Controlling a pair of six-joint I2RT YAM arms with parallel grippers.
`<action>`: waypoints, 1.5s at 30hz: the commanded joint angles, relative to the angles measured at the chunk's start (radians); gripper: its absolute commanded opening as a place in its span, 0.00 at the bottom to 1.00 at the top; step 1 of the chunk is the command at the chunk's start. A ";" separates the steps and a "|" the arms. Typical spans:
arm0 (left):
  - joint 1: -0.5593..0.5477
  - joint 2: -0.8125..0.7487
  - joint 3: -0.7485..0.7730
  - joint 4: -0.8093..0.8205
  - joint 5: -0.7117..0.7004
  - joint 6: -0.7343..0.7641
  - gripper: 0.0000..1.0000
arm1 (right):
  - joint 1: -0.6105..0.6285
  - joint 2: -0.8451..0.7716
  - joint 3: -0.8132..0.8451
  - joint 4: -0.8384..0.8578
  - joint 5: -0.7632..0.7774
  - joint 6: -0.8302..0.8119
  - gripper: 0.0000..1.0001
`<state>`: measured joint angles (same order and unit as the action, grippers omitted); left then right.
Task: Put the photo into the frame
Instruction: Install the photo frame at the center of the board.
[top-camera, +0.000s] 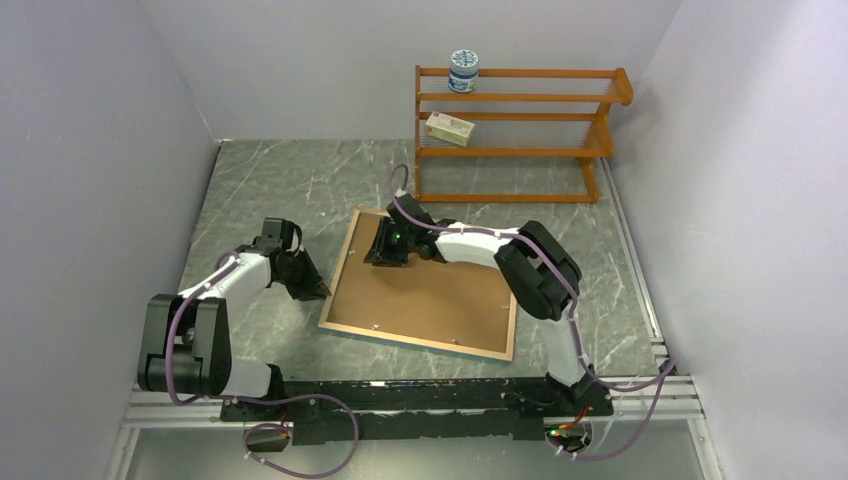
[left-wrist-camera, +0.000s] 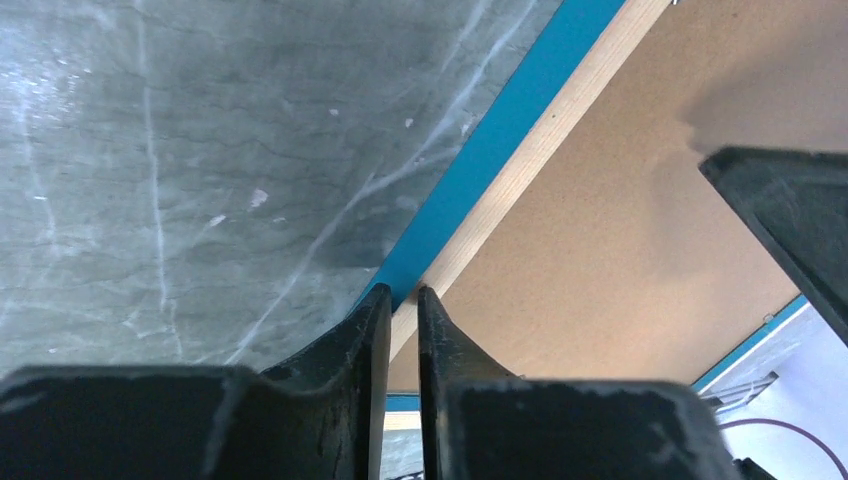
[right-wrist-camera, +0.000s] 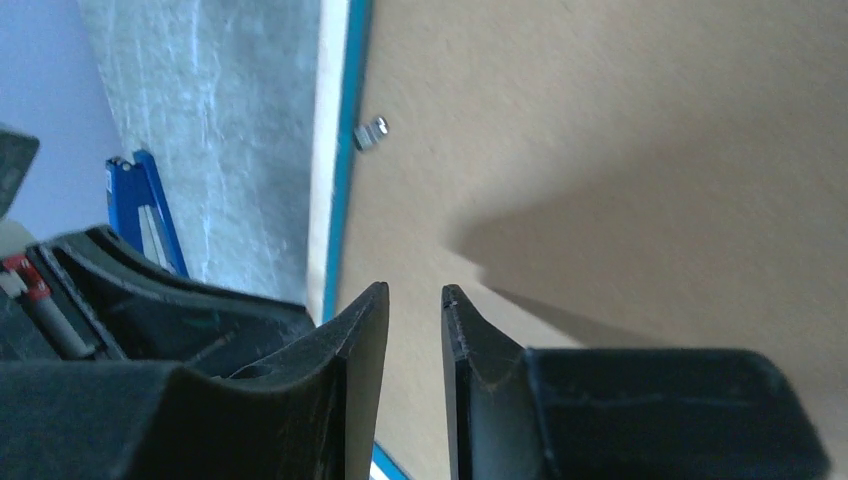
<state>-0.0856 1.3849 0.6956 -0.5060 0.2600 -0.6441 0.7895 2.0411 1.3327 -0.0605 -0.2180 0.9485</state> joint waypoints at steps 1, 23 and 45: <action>-0.027 0.016 -0.045 -0.002 0.072 -0.015 0.17 | 0.024 0.057 0.099 0.090 0.024 0.008 0.29; -0.068 -0.018 -0.010 0.007 0.042 -0.025 0.40 | 0.045 0.183 0.121 0.178 0.167 -0.004 0.29; -0.068 0.128 -0.087 0.369 0.015 0.038 0.15 | 0.039 0.209 0.046 0.331 0.100 0.050 0.24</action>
<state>-0.1478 1.4616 0.6361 -0.1627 0.3344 -0.6125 0.8291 2.1994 1.3861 0.2348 -0.1135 0.9806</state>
